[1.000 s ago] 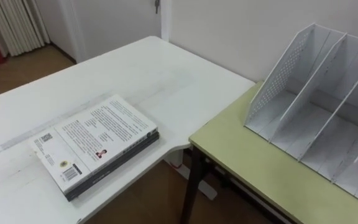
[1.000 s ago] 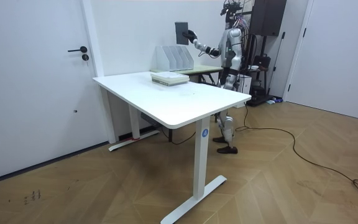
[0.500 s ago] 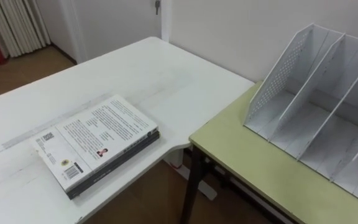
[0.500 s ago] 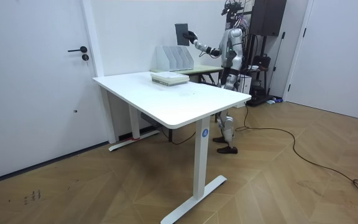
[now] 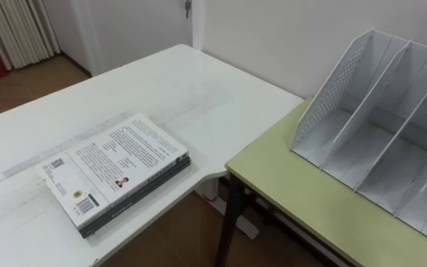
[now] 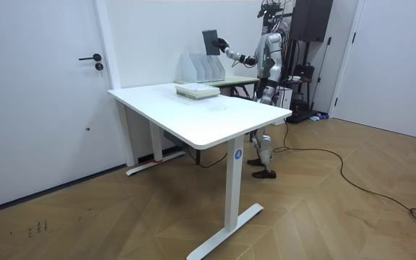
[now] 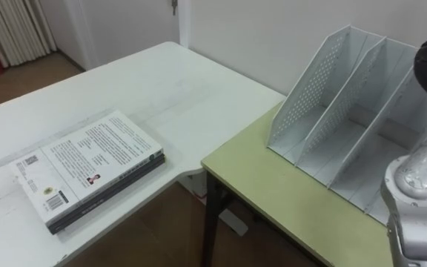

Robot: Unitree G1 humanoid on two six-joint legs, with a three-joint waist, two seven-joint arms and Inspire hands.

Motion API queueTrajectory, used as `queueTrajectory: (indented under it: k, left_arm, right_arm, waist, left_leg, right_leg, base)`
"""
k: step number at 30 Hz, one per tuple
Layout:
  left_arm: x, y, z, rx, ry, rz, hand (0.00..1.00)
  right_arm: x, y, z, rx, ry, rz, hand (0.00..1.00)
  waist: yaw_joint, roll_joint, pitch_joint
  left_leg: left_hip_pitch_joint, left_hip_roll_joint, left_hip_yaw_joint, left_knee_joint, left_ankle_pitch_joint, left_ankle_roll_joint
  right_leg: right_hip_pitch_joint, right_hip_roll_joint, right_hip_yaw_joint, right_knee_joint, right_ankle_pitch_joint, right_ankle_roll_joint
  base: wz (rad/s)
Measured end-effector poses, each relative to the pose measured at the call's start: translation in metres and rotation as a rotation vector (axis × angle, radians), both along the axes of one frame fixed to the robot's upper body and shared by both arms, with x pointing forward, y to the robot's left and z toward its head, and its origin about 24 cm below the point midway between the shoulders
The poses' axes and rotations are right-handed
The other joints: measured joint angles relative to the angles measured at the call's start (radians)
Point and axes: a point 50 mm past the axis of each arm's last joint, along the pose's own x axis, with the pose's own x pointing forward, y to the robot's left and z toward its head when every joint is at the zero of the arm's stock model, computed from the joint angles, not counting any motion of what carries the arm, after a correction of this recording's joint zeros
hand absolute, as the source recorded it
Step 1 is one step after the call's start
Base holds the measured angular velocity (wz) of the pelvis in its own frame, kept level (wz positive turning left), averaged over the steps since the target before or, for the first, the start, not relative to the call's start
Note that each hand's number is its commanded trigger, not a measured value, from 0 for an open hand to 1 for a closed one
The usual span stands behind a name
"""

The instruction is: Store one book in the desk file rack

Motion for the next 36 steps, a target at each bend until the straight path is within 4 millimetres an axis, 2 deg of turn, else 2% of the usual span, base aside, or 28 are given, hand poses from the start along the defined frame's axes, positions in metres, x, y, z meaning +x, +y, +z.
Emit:
queueTrajectory:
  k: [7,9,16,22,23,24,30,36]
  left_arm:
    - [-0.001,0.001,0.0,-0.001,0.007,0.009,0.0]
    - [0.0,0.001,0.0,-0.001,0.005,0.008,0.0]
    - [-0.001,0.002,0.0,0.001,0.01,0.022,0.0]
    - [-0.002,0.002,0.0,-0.002,0.021,0.027,0.0]
    - [-0.003,0.002,0.0,-0.002,0.023,0.028,0.0]
    - [-0.003,0.003,0.0,-0.002,0.025,0.031,0.0]
    - [-0.005,0.005,0.0,0.003,0.031,0.047,0.0]
    - [-0.005,0.005,0.0,0.002,0.037,0.049,0.0]
  right_arm:
    - [0.006,-0.005,-0.019,0.092,0.094,0.053,1.0]
    - [0.007,-0.006,-0.023,0.165,0.087,0.084,1.0]
    - [0.008,-0.007,-0.029,0.291,0.07,0.13,1.0]
    - [0.01,-0.006,-0.03,0.345,0.061,0.173,1.0]
    - [0.01,-0.007,-0.031,0.365,0.055,0.181,0.56]
    - [0.01,-0.007,-0.031,0.372,0.053,0.184,0.0]
    - [0.01,-0.009,-0.032,0.411,0.042,0.197,0.0]
    - [0.01,-0.011,-0.032,0.426,0.039,0.202,0.0]
  waist:
    - [0.003,-0.001,-0.0005]
    - [0.005,-0.001,-0.0005]
    - [0.005,-0.001,-0.0001]
    - [0.004,0.009,-0.0003]
    - [0.004,0.011,-0.0005]
    - [0.004,0.014,0.0001]
    - [0.003,0.026,0.002]
    - [0.003,0.027,0.0016]
  left_leg:
    - [0.002,0.001,0.0,0.0,0.0,0.0]
    - [0.002,0.002,0.002,0.0,0.0,0.0]
    - [0.001,0.001,0.001,0.0,0.0,0.0]
    - [-0.001,0.0,0.001,0.0,0.0,0.0]
    - [-0.001,0.0,0.001,0.0,0.0,0.0]
    - [-0.001,0.0,0.001,0.0,0.0,0.0]
    - [-0.001,0.001,0.0,0.0,0.0,0.0]
    - [-0.001,0.001,-0.001,0.002,0.0,0.0]
  right_leg:
    - [0.001,0.0,0.005,0.0,0.0,0.0]
    - [0.001,0.0,0.007,0.0,0.0,0.0]
    - [0.0,0.0,0.008,-0.001,0.0,0.0]
    - [-0.003,0.0,0.01,-0.001,0.0,0.0]
    - [-0.003,0.0,0.01,-0.001,0.0,0.0]
    - [-0.003,0.0,0.01,-0.001,0.0,0.0]
    - [-0.004,0.0,0.011,0.0,0.0,0.0]
    - [-0.003,0.0,0.01,0.001,0.0,0.0]
  base:
    - [0.0]
    - [0.0]
    - [0.0]
    - [0.0]
    - [0.0]
    - [0.0]
    - [0.0]
    - [0.0]
